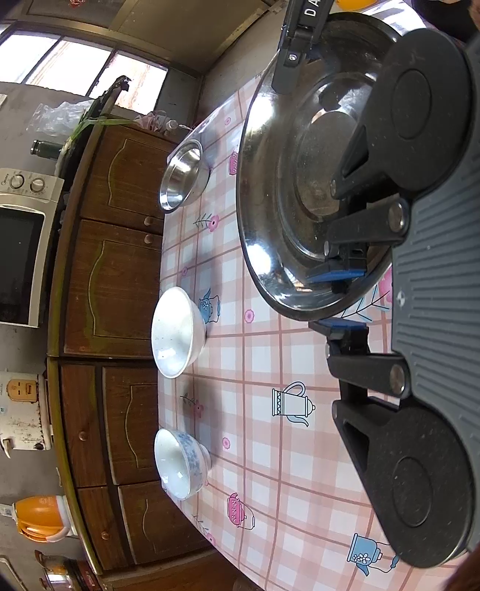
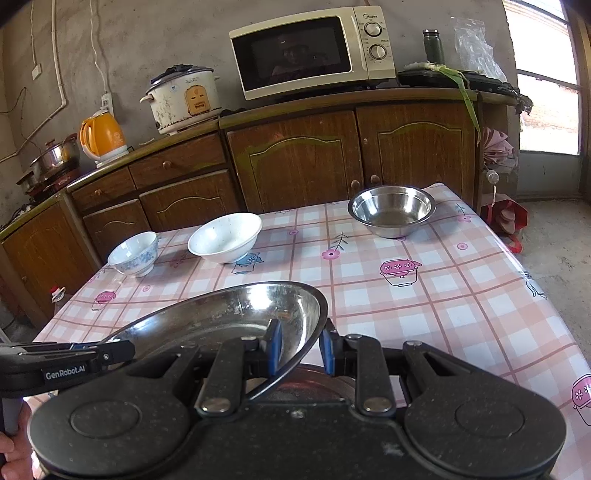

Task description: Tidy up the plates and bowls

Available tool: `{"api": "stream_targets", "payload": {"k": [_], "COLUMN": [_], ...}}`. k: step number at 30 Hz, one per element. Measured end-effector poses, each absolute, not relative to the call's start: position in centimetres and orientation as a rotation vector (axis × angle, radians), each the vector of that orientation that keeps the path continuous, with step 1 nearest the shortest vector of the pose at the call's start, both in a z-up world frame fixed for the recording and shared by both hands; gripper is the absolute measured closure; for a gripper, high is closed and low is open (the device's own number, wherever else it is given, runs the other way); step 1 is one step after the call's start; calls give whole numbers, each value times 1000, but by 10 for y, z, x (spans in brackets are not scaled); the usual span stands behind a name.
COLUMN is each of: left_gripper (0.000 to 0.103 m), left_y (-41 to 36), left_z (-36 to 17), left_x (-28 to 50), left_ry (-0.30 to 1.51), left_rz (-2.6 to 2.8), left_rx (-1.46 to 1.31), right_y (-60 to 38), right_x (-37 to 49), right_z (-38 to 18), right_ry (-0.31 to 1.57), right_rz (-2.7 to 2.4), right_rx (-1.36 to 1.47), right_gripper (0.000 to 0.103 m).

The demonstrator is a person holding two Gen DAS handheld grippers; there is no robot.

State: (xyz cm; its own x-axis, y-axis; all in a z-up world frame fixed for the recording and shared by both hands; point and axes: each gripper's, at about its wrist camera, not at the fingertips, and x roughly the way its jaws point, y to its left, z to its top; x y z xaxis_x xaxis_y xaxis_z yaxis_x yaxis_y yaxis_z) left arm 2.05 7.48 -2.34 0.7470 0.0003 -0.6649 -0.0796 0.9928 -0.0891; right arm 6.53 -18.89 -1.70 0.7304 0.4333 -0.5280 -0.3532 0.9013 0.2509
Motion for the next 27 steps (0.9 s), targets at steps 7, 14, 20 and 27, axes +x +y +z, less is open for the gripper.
{"api": "stream_targets", "payload": {"k": [7,14,20,27], "left_gripper": [83,83,83,83], "left_y": [66,57,50,40], "left_z": [-27,-32,-36,-47], "left_x": [15,13,11,9], "left_ry": [738,750,763,788], "left_rz": [16,-5,-22,-41], "left_rx": [-104,-95,-86,-81], "right_y": [-201,-212,-220,-230], "right_x": [57,48,44,38], "right_z": [-20,-26,-32,-46], "right_ry": [621,633,650,684], "right_rz": [417,400,386,365], "right_rx": [154,156,159,150], "right_gripper": [74,74,74,74]}}
